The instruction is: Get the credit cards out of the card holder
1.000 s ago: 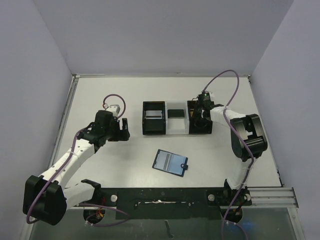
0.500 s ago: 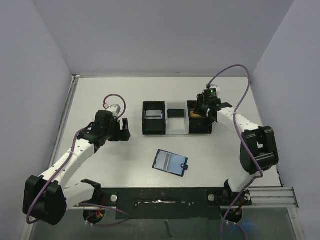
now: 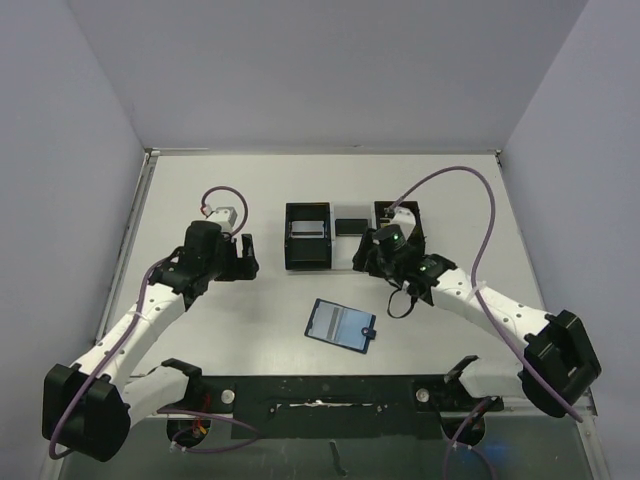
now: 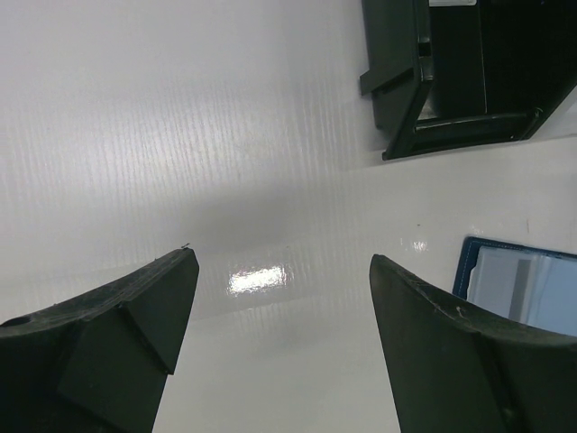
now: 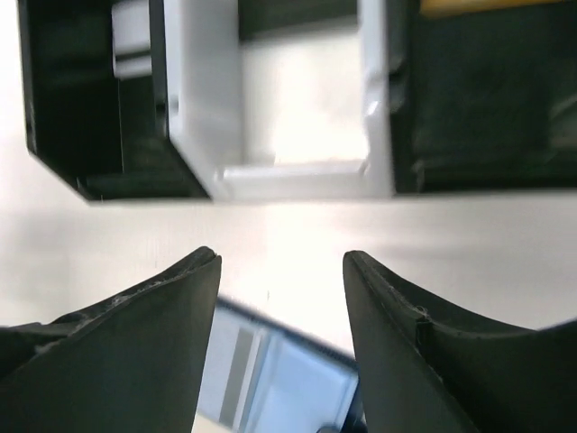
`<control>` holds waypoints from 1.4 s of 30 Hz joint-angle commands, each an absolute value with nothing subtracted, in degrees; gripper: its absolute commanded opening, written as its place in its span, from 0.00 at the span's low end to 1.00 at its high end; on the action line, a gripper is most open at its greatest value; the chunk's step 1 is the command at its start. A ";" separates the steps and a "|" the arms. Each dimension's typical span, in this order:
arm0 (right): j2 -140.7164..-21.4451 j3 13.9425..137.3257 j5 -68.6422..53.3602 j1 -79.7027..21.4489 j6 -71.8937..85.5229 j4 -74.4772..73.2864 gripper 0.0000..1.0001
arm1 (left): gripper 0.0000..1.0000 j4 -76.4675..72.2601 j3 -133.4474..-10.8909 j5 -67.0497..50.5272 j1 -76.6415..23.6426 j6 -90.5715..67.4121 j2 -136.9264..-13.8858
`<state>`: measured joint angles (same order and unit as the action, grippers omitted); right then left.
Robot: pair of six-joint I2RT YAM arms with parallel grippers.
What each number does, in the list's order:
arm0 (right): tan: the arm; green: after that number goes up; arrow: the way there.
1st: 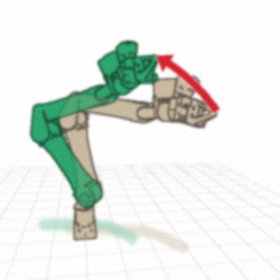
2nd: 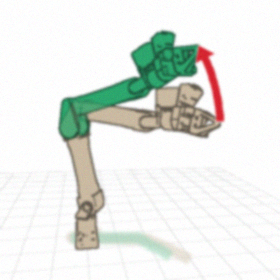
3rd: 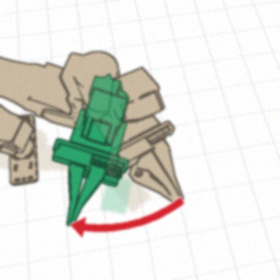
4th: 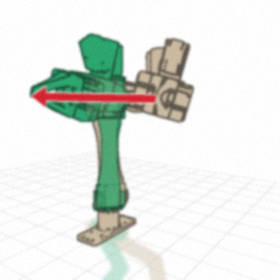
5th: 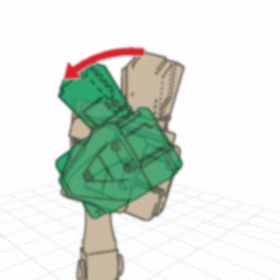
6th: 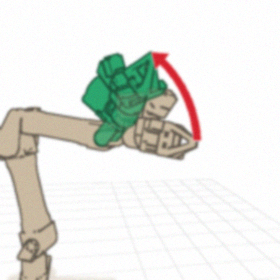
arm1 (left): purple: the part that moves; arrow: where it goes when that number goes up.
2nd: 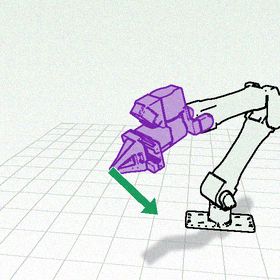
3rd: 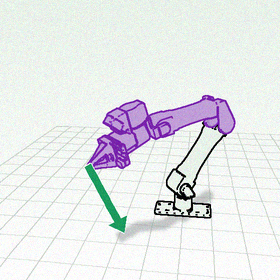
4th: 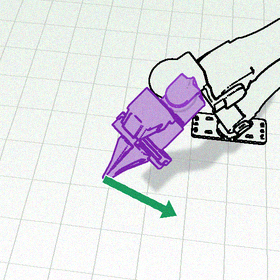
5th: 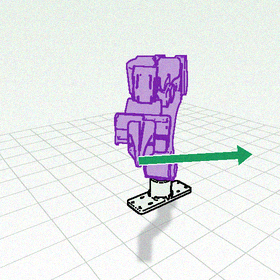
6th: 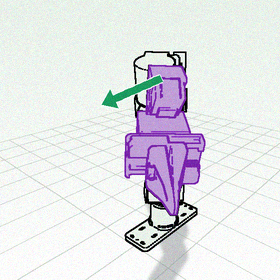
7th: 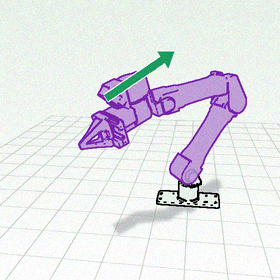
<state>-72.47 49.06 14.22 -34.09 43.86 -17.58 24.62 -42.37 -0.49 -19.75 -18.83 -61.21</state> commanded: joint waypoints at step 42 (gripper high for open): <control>-99.68 56.96 26.30 -62.89 71.37 -30.47 0.43 | 0.77 22.35 -42.99 0.79 -19.34 -18.90 -60.54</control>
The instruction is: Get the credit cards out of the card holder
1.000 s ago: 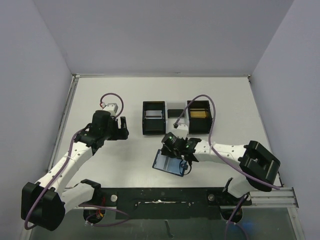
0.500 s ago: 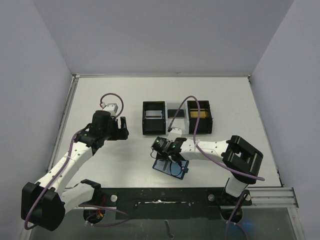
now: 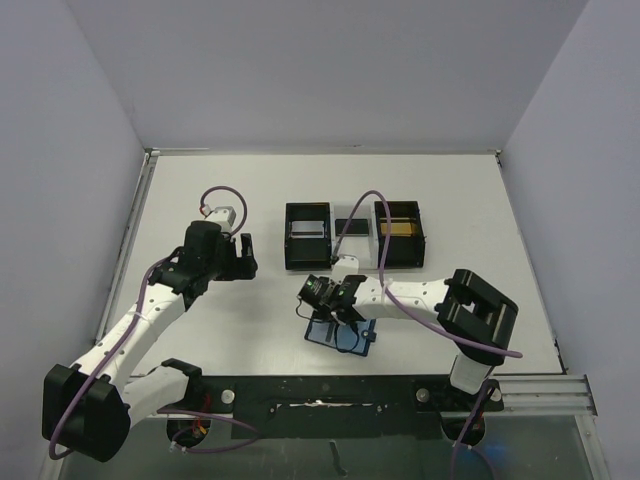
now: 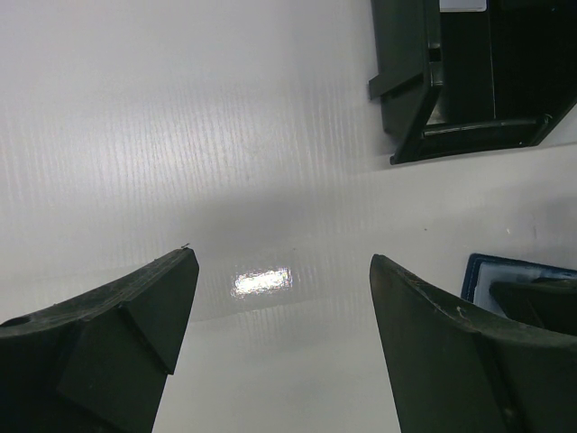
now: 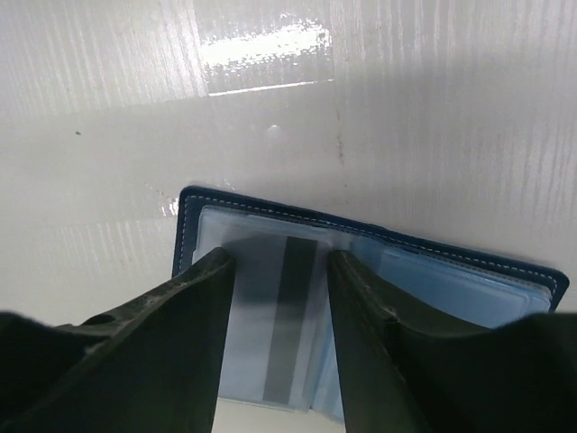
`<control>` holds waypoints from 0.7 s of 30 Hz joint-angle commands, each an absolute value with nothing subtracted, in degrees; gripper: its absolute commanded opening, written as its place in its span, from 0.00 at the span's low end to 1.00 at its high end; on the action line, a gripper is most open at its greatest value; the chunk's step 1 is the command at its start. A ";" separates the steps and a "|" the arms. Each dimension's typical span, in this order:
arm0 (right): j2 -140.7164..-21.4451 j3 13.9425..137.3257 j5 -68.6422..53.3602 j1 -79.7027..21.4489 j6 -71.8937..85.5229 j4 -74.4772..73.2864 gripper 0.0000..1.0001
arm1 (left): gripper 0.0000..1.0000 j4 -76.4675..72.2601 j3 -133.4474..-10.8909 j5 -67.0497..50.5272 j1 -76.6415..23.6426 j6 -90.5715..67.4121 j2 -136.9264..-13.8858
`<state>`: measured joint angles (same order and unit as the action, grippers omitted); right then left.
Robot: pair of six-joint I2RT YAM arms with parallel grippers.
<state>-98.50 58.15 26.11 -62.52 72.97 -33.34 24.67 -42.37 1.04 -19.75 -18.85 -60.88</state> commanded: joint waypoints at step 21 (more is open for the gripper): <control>-94.00 47.25 11.31 -56.44 62.43 -8.81 0.00 | 0.77 16.36 -38.05 -18.69 -19.41 -29.94 -59.55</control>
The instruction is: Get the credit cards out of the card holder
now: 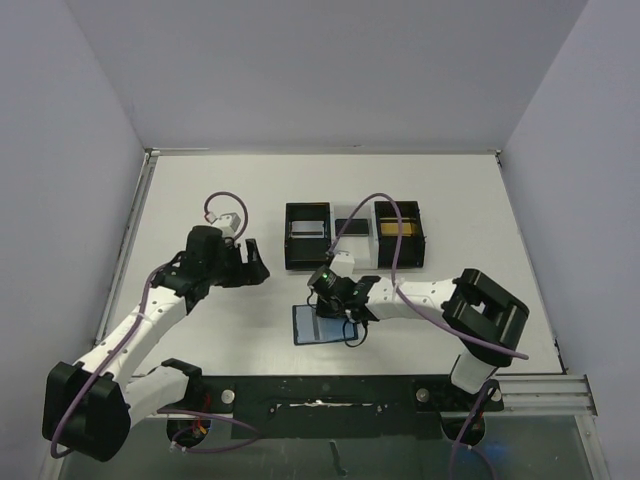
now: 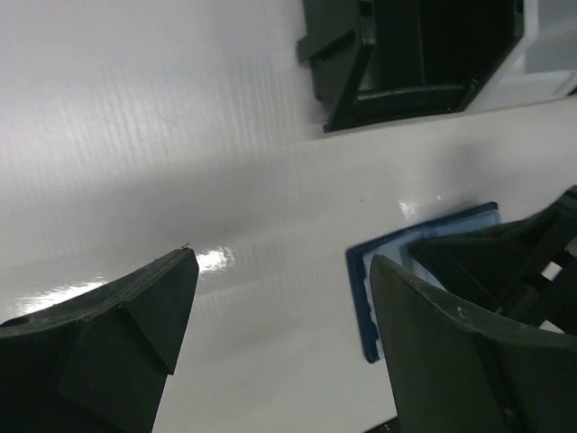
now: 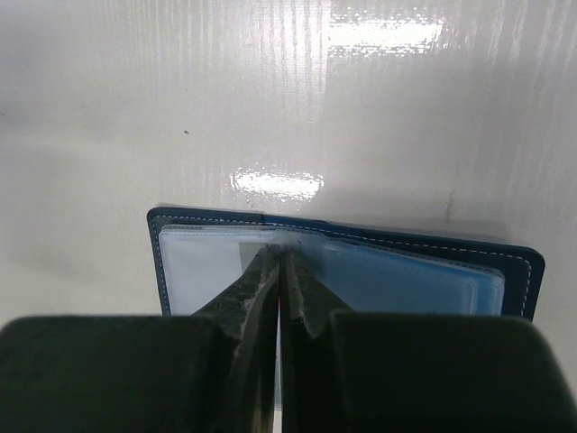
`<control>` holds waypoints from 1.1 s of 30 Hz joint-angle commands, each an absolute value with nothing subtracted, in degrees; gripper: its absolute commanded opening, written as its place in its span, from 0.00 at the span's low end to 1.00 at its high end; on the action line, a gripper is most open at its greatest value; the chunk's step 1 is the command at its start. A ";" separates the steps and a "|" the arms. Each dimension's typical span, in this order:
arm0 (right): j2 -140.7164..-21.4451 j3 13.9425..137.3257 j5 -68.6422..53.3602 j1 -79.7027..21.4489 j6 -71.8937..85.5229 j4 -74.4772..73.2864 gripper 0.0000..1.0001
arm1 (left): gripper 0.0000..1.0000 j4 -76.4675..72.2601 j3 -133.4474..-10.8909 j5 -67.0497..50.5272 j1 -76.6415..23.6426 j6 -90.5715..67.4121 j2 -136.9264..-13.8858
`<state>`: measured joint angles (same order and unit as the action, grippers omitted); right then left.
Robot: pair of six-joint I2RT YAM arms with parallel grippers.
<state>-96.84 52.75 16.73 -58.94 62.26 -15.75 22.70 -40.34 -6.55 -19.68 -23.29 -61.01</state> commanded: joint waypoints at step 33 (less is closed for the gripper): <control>-95.43 38.12 8.54 -53.65 68.17 -2.05 0.00 | 0.41 -22.29 -17.58 -24.35 -34.24 -56.39 -71.34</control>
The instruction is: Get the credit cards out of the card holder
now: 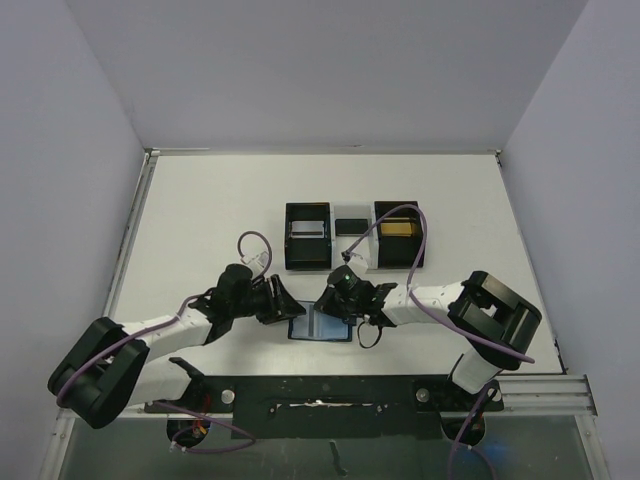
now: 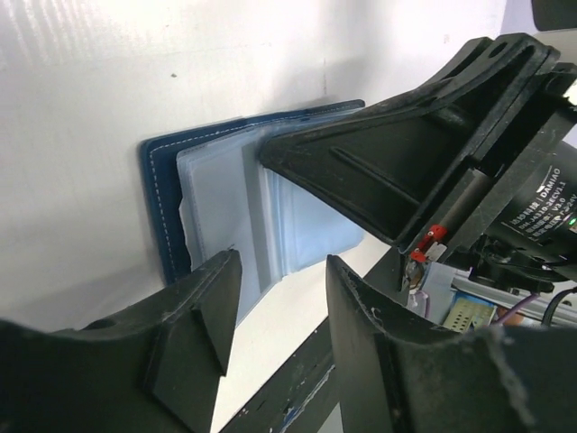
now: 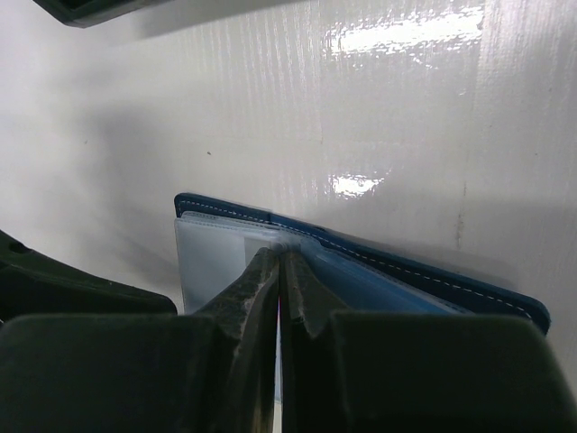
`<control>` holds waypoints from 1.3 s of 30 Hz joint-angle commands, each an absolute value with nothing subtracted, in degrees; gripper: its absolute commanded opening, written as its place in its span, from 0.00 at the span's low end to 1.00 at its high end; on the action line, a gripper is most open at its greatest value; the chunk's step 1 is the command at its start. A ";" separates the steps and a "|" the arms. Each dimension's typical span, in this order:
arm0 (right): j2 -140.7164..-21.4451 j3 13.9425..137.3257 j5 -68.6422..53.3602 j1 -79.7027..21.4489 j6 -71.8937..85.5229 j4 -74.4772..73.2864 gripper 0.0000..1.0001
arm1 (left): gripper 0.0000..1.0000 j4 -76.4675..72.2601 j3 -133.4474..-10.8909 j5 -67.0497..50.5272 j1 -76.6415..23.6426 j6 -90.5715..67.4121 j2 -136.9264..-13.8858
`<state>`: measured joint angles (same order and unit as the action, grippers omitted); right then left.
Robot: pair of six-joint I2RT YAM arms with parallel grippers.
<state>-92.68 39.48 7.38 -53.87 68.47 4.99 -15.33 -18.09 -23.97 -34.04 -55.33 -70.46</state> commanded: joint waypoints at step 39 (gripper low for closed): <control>-96.56 39.82 7.73 -53.39 67.96 -3.94 0.00 | 0.29 -12.65 -22.60 -20.68 -35.58 -53.41 -71.04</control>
<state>-93.65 40.69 6.61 -53.60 69.10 4.27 -13.74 -18.92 -21.28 -35.14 -55.51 -71.66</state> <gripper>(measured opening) 0.022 0.260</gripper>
